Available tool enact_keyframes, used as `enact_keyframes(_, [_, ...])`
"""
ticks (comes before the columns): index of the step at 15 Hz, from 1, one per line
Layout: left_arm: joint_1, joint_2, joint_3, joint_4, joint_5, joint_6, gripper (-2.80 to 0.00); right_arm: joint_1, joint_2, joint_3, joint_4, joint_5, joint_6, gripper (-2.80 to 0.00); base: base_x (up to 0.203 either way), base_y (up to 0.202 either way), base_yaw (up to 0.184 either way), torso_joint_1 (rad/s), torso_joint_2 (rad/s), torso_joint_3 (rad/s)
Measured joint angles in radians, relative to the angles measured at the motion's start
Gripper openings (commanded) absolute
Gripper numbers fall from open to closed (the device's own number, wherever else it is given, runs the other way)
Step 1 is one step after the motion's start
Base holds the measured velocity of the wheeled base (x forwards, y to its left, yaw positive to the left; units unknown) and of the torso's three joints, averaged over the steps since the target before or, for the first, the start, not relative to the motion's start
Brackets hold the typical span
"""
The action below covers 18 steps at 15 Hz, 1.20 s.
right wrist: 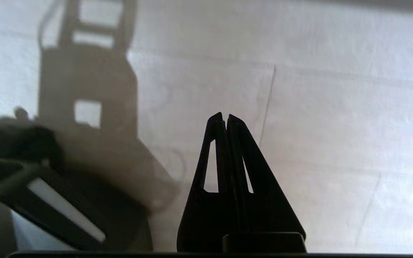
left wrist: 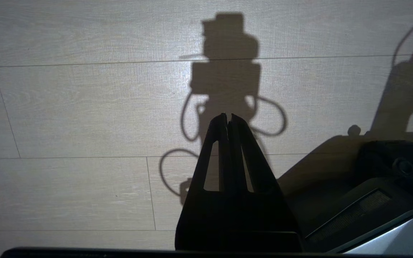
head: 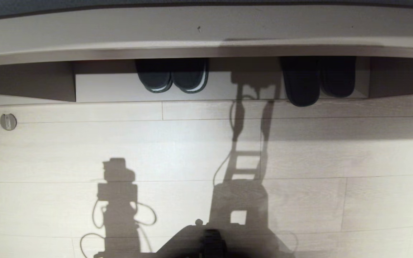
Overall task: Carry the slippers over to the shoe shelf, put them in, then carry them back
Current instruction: Pick up the slippers in the shoe cabinet
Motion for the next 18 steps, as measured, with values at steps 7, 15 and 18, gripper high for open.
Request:
enact_keyframes(7, [0.0,0.0,0.0,0.0,0.0,-0.006,-2.8,0.0,-0.015,0.002,0.047,-0.021,0.002,-2.8,0.0,0.0,0.0,0.0,0.0,0.0])
enact_keyframes(15, [-0.001,0.0,0.0,0.0,0.0,-0.005,-2.8,0.001,0.091,-0.152,-0.021,0.059,0.011,-2.8,0.0,0.0,0.0,0.0,0.0,0.0])
enact_keyframes(18, [-0.001,0.0,0.0,0.0,0.0,-0.004,-2.8,0.003,0.331,-0.291,-0.126,0.093,-0.012,-2.8,0.0,0.0,0.0,0.0,0.0,0.0])
